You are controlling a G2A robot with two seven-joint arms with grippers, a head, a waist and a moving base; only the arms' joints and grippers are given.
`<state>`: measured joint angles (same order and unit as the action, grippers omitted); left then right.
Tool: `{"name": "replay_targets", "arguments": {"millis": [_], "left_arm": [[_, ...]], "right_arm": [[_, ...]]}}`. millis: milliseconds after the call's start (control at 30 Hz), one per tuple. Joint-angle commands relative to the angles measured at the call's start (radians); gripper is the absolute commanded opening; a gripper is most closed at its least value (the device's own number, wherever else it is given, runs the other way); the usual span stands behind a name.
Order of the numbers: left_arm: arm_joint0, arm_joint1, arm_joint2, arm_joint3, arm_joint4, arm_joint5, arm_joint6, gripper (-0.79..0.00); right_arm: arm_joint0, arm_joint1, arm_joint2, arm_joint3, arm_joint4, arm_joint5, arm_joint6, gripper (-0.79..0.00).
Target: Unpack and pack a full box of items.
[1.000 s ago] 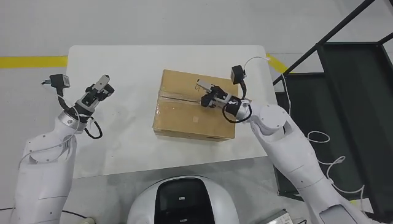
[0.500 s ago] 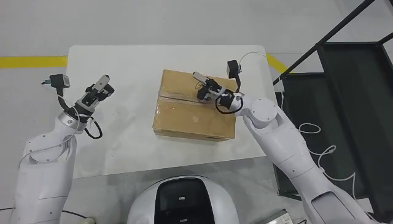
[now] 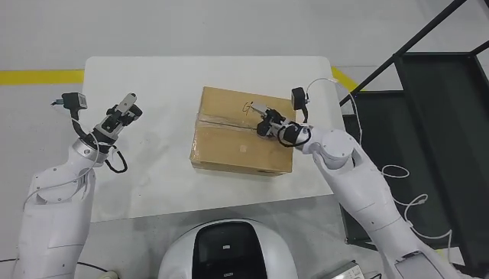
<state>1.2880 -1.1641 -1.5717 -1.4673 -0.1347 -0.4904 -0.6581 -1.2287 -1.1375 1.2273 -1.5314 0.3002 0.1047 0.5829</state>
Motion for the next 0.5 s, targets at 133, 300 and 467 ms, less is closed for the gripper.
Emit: {"name": "replay_targets", "arguments": {"millis": [133, 300, 467], "left_arm": [[0.0, 0.0, 0.0, 0.0, 0.0, 0.0, 0.0, 0.0], [0.0, 0.0, 0.0, 0.0, 0.0, 0.0, 0.0, 0.0], [0.0, 0.0, 0.0, 0.0, 0.0, 0.0, 0.0, 0.0]], "right_arm": [[-0.077, 0.021, 0.114, -0.036, 0.002, 0.005, 0.011, 0.0], [-0.15, 0.035, 0.206, -0.069, 0.006, 0.029, -0.014, 0.0], [-0.217, 0.039, 0.276, -0.102, 0.049, -0.008, -0.059, 0.0]]}}
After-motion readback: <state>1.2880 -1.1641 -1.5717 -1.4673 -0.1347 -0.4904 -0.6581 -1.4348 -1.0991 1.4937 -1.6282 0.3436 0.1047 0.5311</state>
